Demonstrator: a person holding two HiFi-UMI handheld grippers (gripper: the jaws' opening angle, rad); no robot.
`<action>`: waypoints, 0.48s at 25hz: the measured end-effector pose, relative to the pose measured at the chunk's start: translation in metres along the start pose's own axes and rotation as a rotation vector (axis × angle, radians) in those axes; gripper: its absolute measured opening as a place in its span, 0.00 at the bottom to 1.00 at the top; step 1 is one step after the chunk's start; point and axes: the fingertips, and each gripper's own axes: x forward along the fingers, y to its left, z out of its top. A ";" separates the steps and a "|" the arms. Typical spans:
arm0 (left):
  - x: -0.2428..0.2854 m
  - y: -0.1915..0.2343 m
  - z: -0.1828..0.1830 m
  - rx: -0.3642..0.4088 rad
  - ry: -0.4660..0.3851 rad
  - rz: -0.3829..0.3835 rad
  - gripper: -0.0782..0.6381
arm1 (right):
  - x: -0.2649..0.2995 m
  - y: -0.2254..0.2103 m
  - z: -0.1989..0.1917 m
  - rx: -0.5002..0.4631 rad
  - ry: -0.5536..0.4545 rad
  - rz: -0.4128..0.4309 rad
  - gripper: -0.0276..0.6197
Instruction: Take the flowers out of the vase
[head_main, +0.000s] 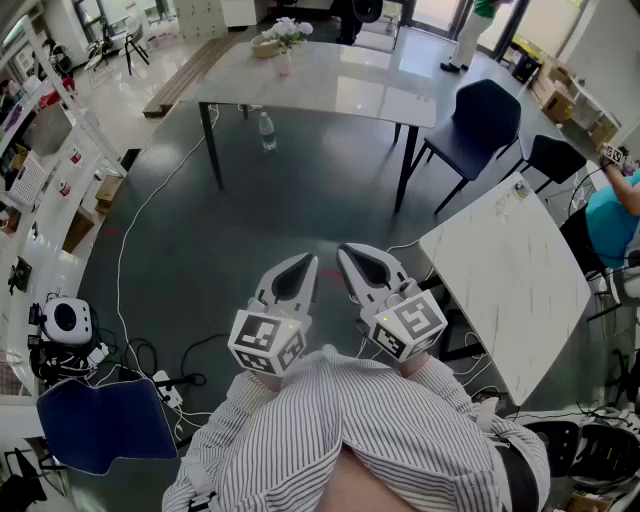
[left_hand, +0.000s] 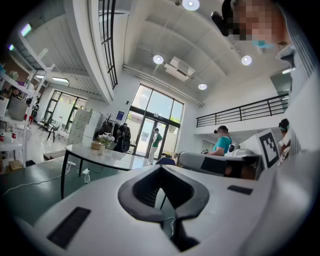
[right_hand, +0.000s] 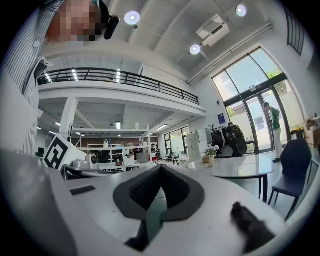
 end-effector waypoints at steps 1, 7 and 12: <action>0.000 0.002 0.000 -0.006 -0.001 0.004 0.13 | 0.000 0.000 -0.001 -0.006 0.006 0.000 0.07; 0.002 0.010 0.000 -0.035 -0.007 0.010 0.13 | 0.002 -0.002 -0.005 0.000 0.016 0.008 0.07; 0.007 0.012 -0.012 -0.055 0.018 0.014 0.13 | 0.001 -0.006 -0.020 0.001 0.076 -0.023 0.07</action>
